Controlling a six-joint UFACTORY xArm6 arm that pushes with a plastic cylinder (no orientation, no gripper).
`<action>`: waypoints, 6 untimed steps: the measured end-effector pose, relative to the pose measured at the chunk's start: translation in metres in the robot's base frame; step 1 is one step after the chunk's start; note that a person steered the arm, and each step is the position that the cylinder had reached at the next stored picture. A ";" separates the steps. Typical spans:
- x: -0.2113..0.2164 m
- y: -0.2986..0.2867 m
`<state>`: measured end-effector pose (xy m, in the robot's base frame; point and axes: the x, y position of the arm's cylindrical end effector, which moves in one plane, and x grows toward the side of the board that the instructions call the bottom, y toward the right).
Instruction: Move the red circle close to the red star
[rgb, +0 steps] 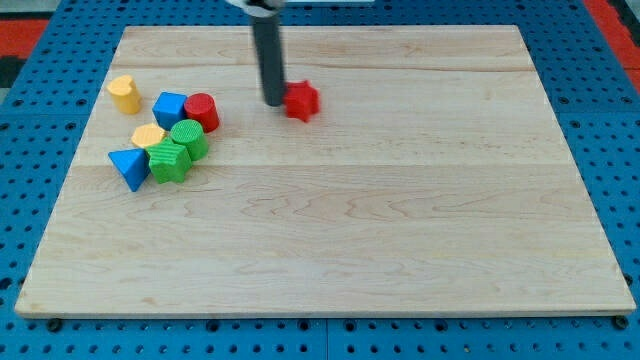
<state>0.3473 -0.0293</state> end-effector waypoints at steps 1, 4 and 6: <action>0.041 0.028; 0.035 -0.132; -0.010 -0.114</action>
<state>0.3370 -0.1433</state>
